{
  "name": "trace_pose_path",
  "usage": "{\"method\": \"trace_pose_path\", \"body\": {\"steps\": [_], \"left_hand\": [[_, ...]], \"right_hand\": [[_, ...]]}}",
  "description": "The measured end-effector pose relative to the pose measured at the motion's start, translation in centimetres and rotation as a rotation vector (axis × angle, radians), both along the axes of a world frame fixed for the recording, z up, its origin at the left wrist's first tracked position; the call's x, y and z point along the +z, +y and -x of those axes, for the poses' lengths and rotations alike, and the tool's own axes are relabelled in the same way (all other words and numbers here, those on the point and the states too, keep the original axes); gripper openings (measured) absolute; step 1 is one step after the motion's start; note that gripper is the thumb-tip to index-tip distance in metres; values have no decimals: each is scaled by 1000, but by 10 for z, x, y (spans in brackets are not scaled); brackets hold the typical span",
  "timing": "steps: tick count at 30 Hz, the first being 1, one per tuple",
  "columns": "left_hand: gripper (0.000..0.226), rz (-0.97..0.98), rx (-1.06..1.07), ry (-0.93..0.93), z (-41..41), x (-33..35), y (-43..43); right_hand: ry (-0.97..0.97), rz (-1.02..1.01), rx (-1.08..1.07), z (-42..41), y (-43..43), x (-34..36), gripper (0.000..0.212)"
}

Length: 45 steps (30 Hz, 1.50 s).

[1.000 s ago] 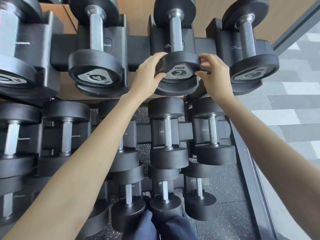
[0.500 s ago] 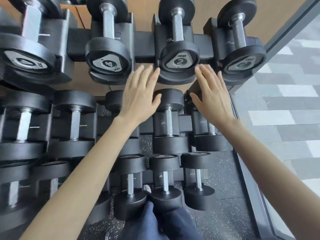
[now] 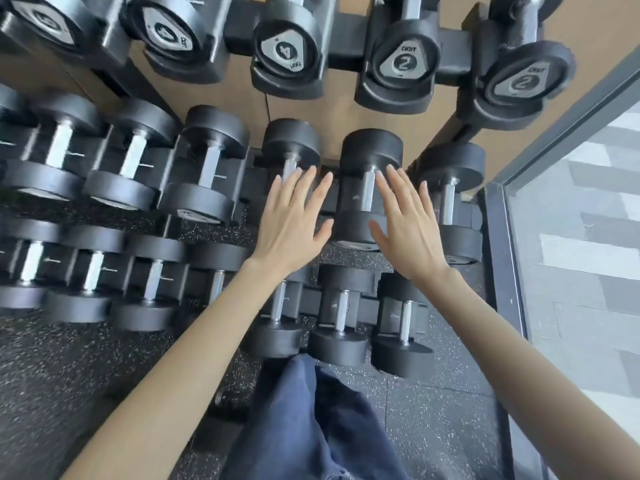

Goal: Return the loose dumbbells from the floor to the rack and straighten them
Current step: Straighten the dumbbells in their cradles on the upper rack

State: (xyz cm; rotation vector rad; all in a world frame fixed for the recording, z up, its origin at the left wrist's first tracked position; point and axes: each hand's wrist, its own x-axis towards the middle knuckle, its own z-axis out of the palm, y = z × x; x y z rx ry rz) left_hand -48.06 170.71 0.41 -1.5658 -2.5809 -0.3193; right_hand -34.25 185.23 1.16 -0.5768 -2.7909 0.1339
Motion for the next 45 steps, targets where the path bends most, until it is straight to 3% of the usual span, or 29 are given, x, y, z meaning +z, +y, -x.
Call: {"method": "trace_pose_path", "body": {"steps": [11,22,30,36,45], "left_hand": [[64,40,80,-21,-19,-21,-78],[67,1,-15,16,88,-7,-89],[64,0,-190,26,211,17,-57],[67,-4,-297,23,260,26,-2],[68,-128,-233,-9,306,41,75]], "right_hand": [[-83,79,117,-18,-64,-15,69],[-18,65,71,91,-76,10,66],[26,55,-121,191,-54,24,66],[9,52,-205,230,-19,32,67],[5,78,-224,282,58,32,69]]}}
